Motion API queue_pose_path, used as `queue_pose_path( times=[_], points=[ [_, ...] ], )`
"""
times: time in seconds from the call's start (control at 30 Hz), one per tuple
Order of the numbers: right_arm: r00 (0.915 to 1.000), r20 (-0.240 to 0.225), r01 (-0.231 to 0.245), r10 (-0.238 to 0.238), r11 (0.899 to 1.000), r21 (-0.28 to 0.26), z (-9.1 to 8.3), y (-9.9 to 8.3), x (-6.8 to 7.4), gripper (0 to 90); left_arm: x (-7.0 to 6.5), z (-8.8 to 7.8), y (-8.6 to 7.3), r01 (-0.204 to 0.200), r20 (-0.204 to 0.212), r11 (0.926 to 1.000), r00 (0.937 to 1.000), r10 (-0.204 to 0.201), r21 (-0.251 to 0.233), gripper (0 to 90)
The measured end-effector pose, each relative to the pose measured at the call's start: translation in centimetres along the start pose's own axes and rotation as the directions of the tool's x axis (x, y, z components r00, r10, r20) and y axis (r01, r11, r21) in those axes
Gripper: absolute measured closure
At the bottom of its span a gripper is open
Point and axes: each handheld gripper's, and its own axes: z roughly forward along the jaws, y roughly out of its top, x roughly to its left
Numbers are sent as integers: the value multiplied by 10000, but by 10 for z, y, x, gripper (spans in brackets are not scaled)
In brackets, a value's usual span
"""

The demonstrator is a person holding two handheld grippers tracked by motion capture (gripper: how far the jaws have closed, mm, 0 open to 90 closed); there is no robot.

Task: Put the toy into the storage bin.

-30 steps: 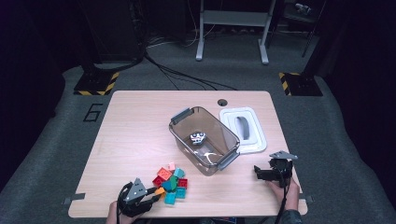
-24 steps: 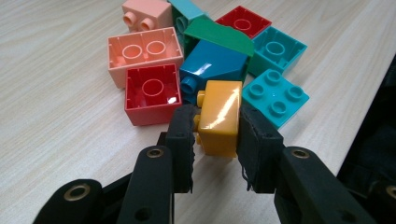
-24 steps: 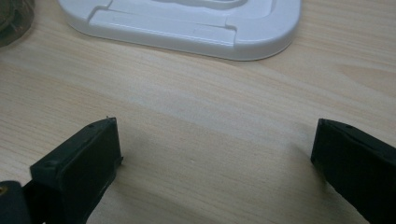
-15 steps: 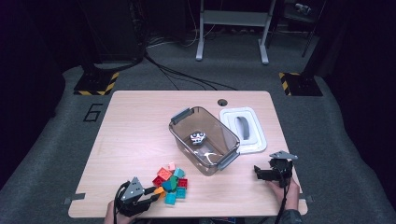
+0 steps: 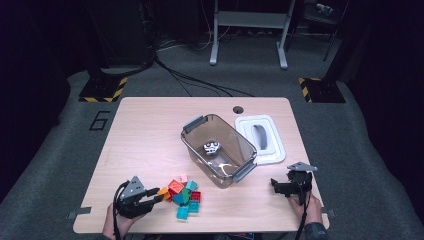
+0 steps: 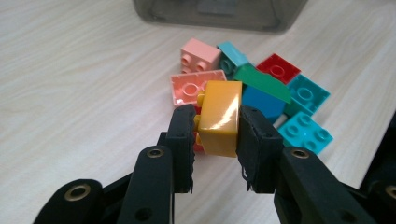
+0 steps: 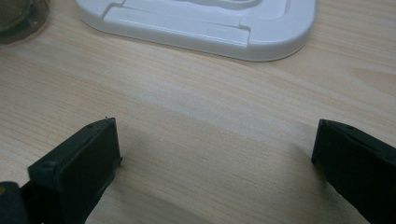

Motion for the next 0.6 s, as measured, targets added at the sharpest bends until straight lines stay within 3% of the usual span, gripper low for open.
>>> queue_pose_path(
  times=[0.27, 0.6],
  points=[
    [9994, -248, 238, -236, 9997, 81, -1, -1, -3, 0, 20, 2, 17, 166, -243, 9998, 9996, -164, 54, 678],
    [9998, -186, 69, -68, 10000, 49, -3, -3, -3, 0, 44, 6, 39, 603, -300, 9982, 9977, -601, 61, 677]
  ],
)
